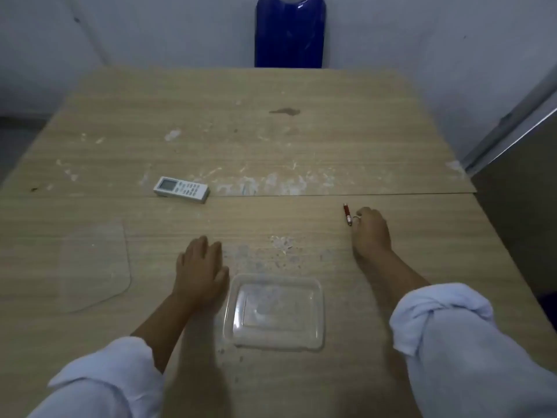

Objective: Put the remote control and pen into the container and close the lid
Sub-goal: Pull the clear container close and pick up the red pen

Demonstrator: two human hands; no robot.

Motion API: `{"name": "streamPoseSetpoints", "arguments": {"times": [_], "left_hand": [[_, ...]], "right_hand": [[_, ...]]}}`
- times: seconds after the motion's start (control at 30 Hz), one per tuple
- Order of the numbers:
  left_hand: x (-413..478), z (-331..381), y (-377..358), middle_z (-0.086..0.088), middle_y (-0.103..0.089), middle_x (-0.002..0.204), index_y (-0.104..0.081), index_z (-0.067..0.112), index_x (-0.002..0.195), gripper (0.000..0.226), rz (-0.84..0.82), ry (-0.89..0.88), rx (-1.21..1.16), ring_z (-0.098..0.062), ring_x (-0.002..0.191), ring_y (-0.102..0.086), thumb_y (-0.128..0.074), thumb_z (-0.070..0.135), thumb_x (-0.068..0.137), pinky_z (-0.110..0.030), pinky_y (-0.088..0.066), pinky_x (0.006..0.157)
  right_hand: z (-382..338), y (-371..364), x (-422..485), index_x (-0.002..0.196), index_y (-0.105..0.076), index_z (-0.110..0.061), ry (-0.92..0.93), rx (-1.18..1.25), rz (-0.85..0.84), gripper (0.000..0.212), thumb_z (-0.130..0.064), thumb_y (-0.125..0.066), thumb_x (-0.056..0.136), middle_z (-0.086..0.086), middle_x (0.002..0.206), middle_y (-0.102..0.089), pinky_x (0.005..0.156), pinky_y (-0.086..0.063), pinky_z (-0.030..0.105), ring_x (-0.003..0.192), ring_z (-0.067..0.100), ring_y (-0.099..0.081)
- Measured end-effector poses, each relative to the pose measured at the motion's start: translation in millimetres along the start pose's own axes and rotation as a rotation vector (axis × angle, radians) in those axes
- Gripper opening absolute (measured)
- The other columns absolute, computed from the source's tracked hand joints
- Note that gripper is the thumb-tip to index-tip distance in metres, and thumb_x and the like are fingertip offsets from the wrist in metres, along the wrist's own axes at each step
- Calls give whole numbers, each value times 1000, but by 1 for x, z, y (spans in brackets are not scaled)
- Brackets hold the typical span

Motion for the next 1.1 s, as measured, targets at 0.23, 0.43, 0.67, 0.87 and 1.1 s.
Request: {"name": "streamPoseSetpoints", "arguments": {"times": [0.23, 0.43, 0.67, 0.87, 1.1], "left_hand": [[-3, -6, -8, -15, -22, 156, -32, 17, 143, 67, 55, 26, -41, -32, 144, -17, -34, 45, 82, -51, -18, 116], [-6, -7, -10, -13, -17, 158, -28, 18, 145, 66, 44, 18, -49, -29, 146, -11, -31, 46, 85, -51, -14, 118], [-7, -8, 1, -18, -31, 151, -42, 12, 137, 58, 66, 18, -148, -32, 140, -27, -59, 29, 84, -47, -24, 115], [-32, -1, 14, -12, -63, 116, -61, 10, 114, 30, 208, 23, -424, -24, 107, -57, -57, 24, 88, -38, -47, 94], [-54, 10, -3, -2, -70, 89, -66, 15, 104, 24, 109, 93, -568, -15, 78, -63, -57, 30, 88, -31, -55, 74]], "right_hand": [[4, -11, 25, 100, -65, 5, 17, -65, -26, 28, -19, -59, 87, 29, 110, -55, 85, -48, 42, 101, 44, -53], [1, -15, 22, 98, -64, 7, 5, -73, -17, 24, -13, -58, 86, 29, 112, -52, 84, -49, 43, 96, 44, -56], [6, -18, -11, 89, -65, 7, -35, -13, -39, 21, -8, -63, 76, 28, 107, -53, 79, -48, 39, 90, 41, -58], [10, -7, -57, 77, -67, -2, -245, 405, 63, 7, -8, -67, 74, 12, 81, -65, 66, -40, 27, 77, 25, -59], [-19, -8, -131, 65, -59, -21, -268, 696, 111, 18, -10, -69, 75, -4, 59, -59, 46, -45, 12, 51, 9, -56]]}}
Point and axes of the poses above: each hand's wrist, its own x-axis towards the middle knuckle, its own y-axis out of the back of the hand, z = x × y, the point moved 7 cm from there along x, towards the middle knuckle
